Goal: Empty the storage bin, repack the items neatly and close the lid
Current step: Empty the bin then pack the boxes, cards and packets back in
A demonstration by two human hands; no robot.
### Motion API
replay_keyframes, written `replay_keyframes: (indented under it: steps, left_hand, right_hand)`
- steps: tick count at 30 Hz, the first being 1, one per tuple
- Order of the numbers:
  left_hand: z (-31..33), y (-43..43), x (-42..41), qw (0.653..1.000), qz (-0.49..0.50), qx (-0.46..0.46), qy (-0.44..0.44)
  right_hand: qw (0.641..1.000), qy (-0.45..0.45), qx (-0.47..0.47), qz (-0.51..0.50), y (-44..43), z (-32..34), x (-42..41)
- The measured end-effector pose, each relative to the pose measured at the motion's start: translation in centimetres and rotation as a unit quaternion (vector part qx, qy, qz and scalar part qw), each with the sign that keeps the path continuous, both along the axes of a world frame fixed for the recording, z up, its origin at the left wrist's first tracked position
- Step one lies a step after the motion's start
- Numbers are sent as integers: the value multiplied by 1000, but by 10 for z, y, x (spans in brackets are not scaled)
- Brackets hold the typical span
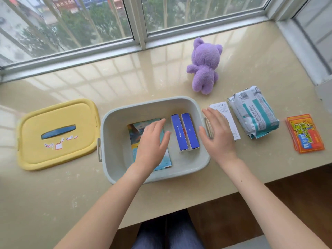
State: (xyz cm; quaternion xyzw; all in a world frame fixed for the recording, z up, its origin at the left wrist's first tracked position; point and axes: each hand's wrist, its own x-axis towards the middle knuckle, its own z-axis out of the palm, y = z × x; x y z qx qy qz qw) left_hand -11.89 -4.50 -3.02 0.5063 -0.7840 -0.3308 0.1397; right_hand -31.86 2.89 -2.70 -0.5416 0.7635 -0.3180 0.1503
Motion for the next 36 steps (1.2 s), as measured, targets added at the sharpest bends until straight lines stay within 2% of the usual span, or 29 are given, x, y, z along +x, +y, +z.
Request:
replay_keyframes:
  steps: [3, 7, 12, 19, 23, 30, 36]
  left_hand:
    - [53, 5, 20, 994, -40, -92, -30]
    - [118, 25, 49, 985, -57, -159, -41]
    - [167, 68, 93, 983, -59, -166, -47]
    - [150, 116, 149, 987, -62, -114, -92]
    - [152, 118, 157, 987, -82, -109, -83]
    - [177, 107, 128, 985, -109, -131, -39]
    - [173, 115, 71, 986, -103, -125, -28]
  right_hand:
    - [999, 39, -20, 6, 11, 49, 8]
    - [996, 80, -33, 7, 39, 110, 24]
    - [995, 95, -30, -3, 99, 154, 58]
    - [989, 114, 81, -36, 171, 140, 100]
    - [987, 122, 86, -63, 180, 150, 103]
    - [983, 119, 74, -118, 200, 177, 77]
    - [980, 115, 71, -146, 221, 176, 15]
